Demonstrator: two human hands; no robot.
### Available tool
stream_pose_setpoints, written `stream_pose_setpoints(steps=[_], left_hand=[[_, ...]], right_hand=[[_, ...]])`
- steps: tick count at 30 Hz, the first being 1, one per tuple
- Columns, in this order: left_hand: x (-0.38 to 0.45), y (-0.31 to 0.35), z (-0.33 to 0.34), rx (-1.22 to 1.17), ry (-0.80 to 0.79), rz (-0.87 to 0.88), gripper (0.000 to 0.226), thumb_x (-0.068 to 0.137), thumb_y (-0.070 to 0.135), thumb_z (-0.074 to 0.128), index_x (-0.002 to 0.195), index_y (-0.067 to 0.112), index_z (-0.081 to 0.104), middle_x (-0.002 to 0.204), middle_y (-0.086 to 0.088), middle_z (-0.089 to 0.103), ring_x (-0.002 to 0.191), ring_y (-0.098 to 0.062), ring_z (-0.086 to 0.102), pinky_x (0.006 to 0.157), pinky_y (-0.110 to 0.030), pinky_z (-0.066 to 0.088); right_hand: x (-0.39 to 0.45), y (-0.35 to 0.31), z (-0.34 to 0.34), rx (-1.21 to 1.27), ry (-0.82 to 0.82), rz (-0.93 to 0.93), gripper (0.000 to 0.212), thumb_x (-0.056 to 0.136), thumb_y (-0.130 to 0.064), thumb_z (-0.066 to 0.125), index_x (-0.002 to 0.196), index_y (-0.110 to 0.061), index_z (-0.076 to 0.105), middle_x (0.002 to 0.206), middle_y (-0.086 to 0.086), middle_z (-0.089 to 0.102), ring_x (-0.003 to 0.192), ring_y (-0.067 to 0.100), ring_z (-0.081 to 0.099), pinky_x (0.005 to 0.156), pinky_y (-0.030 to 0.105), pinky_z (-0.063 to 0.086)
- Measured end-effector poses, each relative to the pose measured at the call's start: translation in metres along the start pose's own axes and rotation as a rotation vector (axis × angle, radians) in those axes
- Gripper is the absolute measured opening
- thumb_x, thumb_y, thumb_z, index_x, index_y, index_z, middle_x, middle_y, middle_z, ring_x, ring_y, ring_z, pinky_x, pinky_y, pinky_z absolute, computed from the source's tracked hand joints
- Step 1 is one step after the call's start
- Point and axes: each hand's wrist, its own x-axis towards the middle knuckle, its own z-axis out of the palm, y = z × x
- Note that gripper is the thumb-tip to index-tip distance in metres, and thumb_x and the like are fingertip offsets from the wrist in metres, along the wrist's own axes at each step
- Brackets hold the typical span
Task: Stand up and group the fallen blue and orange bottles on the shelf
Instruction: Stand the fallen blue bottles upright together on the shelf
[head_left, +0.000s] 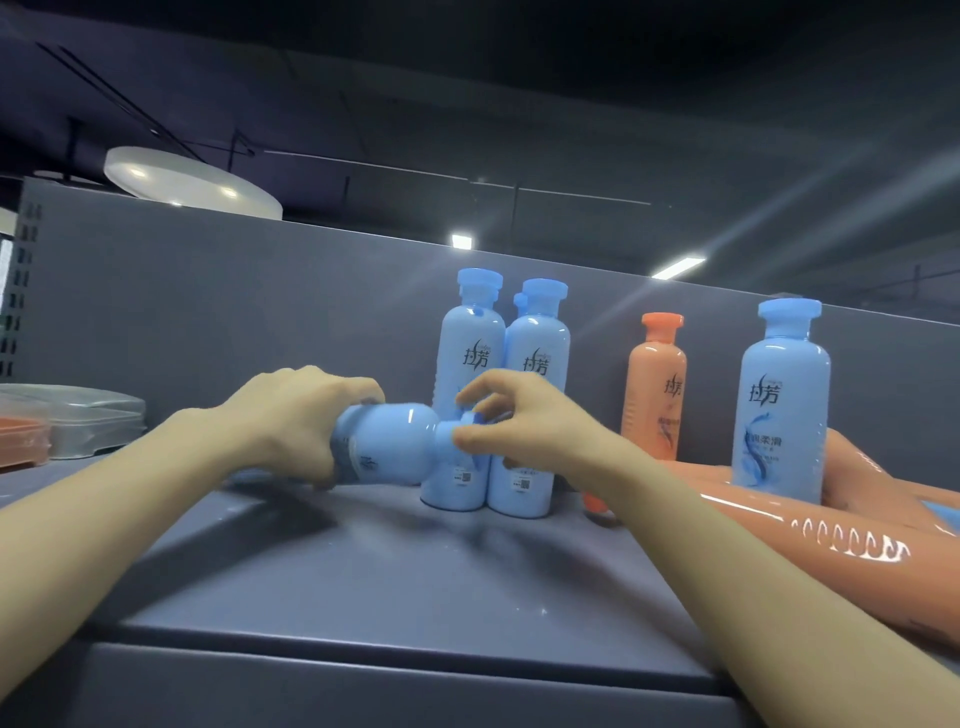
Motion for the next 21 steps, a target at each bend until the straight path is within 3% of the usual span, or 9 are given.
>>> stream_pose_setpoints(steps=[3, 7, 13, 18, 21], left_hand=[[0.000, -0.002, -0.003, -0.137, 0.047, -0.014, 0.064, 0.049, 0.027, 0.073, 0.104, 0.047, 0.045, 0.086, 0.013, 0.062, 0.081, -0.017, 0.059, 0.061, -0.027, 0.046], [0.001, -0.001, -0.003, -0.319, 0.064, 0.016, 0.065, 0.039, 0.031, 0.066, 0.098, 0.045, 0.042, 0.096, 0.020, 0.063, 0.086, -0.016, 0.061, 0.071, -0.035, 0.052], [-0.002, 0.008, -0.005, -0.430, 0.083, 0.041, 0.062, 0.042, 0.031, 0.066, 0.098, 0.044, 0.045, 0.093, 0.020, 0.064, 0.085, -0.013, 0.062, 0.074, -0.036, 0.053], [-0.004, 0.016, -0.010, -0.528, 0.138, 0.040, 0.059, 0.038, 0.040, 0.064, 0.095, 0.044, 0.049, 0.093, 0.018, 0.065, 0.085, -0.013, 0.063, 0.078, -0.038, 0.054], [-0.005, 0.022, -0.016, -0.609, 0.150, 0.035, 0.058, 0.040, 0.038, 0.068, 0.096, 0.044, 0.053, 0.090, 0.014, 0.067, 0.080, -0.012, 0.065, 0.075, -0.037, 0.055]], right_hand=[[-0.002, -0.001, -0.007, 0.230, 0.061, 0.024, 0.040, 0.082, -0.014, 0.068, 0.119, -0.022, 0.054, 0.090, -0.008, 0.059, 0.080, 0.007, 0.059, 0.076, 0.029, 0.052], [-0.003, 0.001, -0.008, 0.347, 0.092, 0.053, 0.036, 0.083, -0.013, 0.067, 0.117, -0.019, 0.054, 0.110, 0.005, 0.065, 0.084, 0.013, 0.064, 0.075, 0.031, 0.056], [-0.002, 0.004, -0.011, 0.582, 0.172, 0.071, 0.021, 0.086, -0.008, 0.065, 0.102, -0.019, 0.056, 0.101, 0.005, 0.061, 0.079, 0.018, 0.063, 0.077, 0.034, 0.055], [0.001, 0.006, -0.013, 0.692, 0.224, 0.038, 0.033, 0.088, -0.011, 0.064, 0.116, -0.016, 0.047, 0.090, -0.003, 0.059, 0.081, 0.015, 0.063, 0.080, 0.035, 0.055], [0.002, 0.008, -0.011, 0.643, 0.177, 0.070, 0.042, 0.088, -0.014, 0.065, 0.126, -0.005, 0.050, 0.092, -0.001, 0.063, 0.084, 0.015, 0.063, 0.075, 0.032, 0.055]])
